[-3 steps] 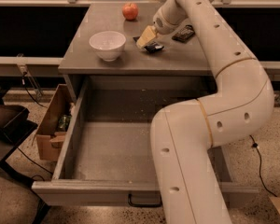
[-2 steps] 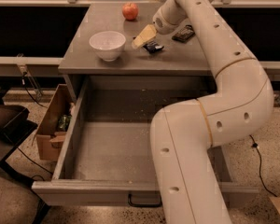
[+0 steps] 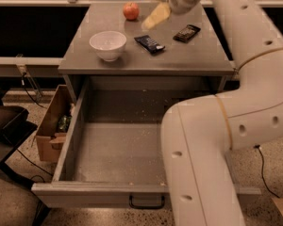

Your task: Pick rxbar blueberry from top drawer and place on counter

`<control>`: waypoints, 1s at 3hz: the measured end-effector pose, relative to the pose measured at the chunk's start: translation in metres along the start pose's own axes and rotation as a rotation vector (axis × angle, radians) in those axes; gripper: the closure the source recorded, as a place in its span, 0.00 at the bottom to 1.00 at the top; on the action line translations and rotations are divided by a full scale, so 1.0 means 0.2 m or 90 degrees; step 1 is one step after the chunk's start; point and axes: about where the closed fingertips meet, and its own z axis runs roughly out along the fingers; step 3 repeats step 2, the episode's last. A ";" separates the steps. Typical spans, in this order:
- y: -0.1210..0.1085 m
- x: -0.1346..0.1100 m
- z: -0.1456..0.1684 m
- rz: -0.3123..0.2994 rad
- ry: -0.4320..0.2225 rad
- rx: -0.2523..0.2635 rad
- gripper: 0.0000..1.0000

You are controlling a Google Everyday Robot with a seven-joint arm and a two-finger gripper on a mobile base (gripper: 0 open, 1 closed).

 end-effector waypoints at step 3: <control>-0.36 0.34 -0.83 0.178 0.011 0.171 0.00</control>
Offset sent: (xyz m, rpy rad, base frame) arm -0.2811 -0.1562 0.0849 0.0582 -0.1222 -0.7255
